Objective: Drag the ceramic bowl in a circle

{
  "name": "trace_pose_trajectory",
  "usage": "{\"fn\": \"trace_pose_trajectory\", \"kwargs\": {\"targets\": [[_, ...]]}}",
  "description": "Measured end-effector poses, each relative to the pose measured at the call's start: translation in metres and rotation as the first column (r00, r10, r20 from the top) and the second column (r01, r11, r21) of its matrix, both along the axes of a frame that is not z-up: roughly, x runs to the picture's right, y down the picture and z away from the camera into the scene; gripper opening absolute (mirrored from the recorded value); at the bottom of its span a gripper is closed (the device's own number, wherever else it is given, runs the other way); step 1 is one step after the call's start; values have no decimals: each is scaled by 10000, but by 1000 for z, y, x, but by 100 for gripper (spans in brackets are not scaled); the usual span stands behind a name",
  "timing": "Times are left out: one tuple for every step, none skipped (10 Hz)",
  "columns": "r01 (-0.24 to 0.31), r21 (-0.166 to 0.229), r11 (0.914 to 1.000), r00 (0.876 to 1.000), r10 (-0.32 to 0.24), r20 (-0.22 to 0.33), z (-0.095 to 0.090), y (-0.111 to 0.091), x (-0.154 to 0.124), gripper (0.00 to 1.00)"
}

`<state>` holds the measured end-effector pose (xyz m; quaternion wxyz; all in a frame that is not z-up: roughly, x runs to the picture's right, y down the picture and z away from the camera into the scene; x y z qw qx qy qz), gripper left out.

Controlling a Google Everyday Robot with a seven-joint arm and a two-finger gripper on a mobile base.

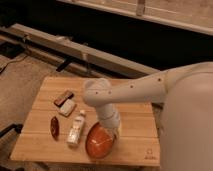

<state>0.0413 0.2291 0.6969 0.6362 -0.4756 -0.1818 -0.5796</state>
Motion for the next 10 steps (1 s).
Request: {"fn": "trace_pose_trajectory", "kwargs": {"targets": [[198,22,9998,9993,-198,316,16,-9,-12,0],[279,82,9996,9986,-282,456,28,-17,-16,0],[301,108,9995,9981,-307,535,41,-25,-15,0],[252,172,9995,9985,-260,475,53,-37,-8,0],[196,248,9995,9993,-204,320,64,-50,4,0],[141,309,9994,9998,-146,131,73,-61,17,0],[59,410,9991,9997,-49,-255,85,-77,40,0],[-15,483,9988,9972,52,-749,96,-92,67,0],[-62,535,9986,9936,122,-1122,102,-99,85,0],[-100,582,9983,9868,192,-1605,106,-104,109,0]]}}
